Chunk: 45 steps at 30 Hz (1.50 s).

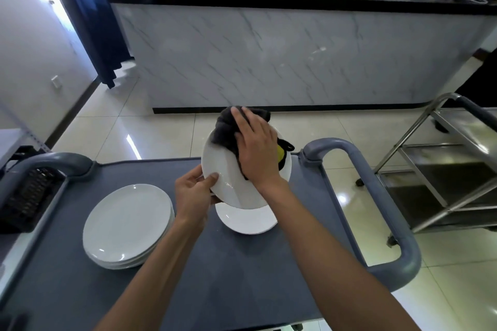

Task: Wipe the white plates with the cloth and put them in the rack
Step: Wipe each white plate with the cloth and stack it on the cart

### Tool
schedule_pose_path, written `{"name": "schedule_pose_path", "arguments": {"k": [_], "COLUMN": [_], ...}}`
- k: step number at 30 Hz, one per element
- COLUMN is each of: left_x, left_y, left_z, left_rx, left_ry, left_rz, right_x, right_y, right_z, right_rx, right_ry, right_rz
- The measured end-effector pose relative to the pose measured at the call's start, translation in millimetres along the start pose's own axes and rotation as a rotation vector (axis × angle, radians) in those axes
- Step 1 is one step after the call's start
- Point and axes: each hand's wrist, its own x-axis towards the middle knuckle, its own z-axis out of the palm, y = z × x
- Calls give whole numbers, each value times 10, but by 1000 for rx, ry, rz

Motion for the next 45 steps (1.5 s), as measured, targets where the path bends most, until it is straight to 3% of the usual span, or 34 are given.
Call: {"name": "schedule_pose_path", "arguments": {"k": [15,28,45], "left_x": [90,158,243], "left_y": [206,128,107], "left_z": [60,-32,-180], "left_rx": [-130,-106,-20], "left_ry": [110,153,24], "left_rz": [59,48,2], "right_x": [-332,-1013,-335], "right_y": [241,-190,418], "right_z": [-83,109,-33], "right_rx": [26,103,-49], "right_ry": [2,-83,-66], "right_rz": [159,61,124]}}
